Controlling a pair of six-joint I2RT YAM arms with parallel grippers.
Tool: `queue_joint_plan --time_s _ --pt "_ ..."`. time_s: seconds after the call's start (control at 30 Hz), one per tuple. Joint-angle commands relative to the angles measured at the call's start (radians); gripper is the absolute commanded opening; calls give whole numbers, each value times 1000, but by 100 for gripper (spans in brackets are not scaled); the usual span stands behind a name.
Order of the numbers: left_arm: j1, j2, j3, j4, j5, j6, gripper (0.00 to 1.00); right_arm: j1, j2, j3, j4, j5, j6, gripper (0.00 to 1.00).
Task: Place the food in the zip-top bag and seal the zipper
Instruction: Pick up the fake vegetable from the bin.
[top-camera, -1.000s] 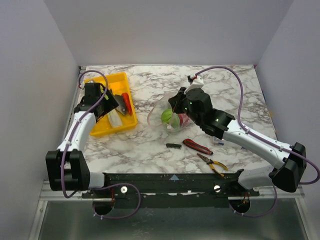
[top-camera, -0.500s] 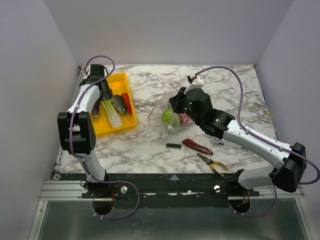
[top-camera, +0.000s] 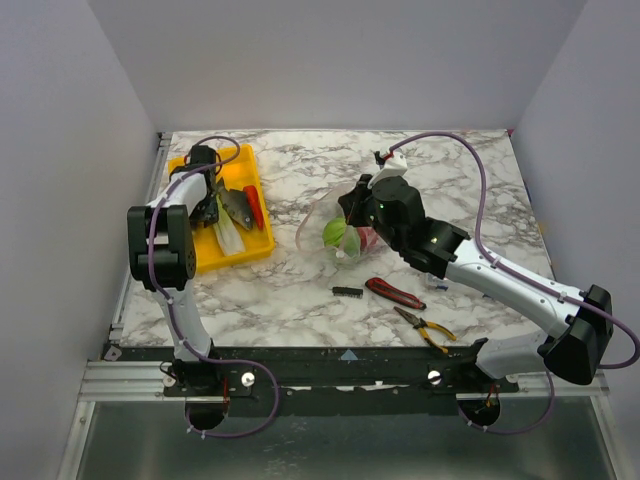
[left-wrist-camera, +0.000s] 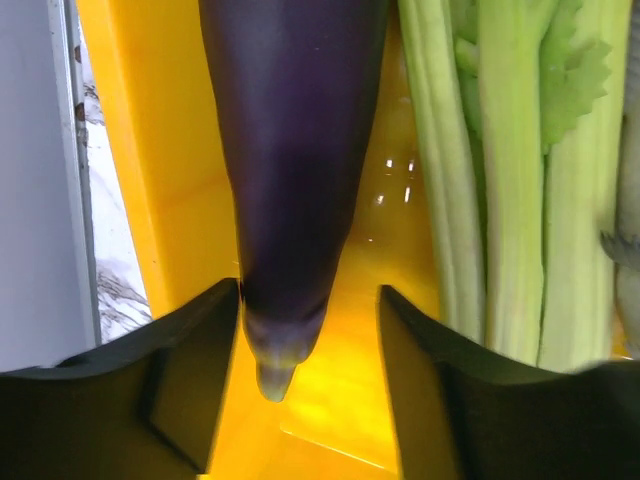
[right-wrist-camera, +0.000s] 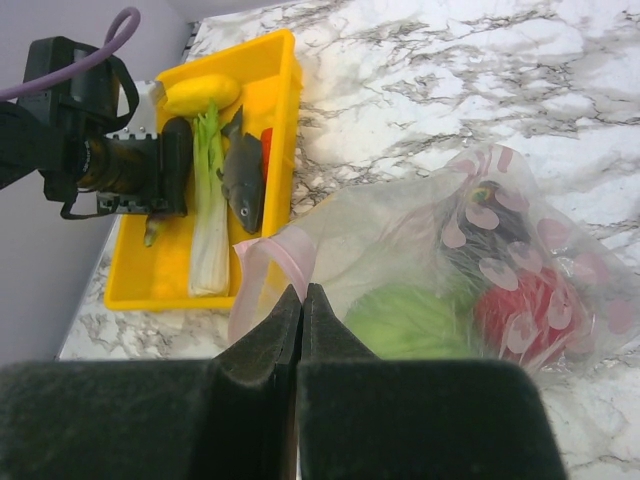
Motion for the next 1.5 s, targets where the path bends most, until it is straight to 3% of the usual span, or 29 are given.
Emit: queue_joint_plan --time_s 0.0,0.67,0.9,1.03,1.23,1.47 --pt "11 20 56 -40 -51 34 52 3 -16 -3 19 25 -5 0" --pt "66 14 55 -155 33 -36 55 2 -91 -20 29 26 2 0" --pt "65 8 43 -192 19 -50 33 2 -101 -29 49 27 -8 0" --pt "49 -44 5 -169 218 -65 32 3 -102 -38 57 34 -17 0" --pt "36 -107 -33 -154 355 -99 31 2 -116 -58 58 63 -28 0" --pt "30 -284 -140 -92 289 -162 17 2 -96 -48 63 48 -31 0"
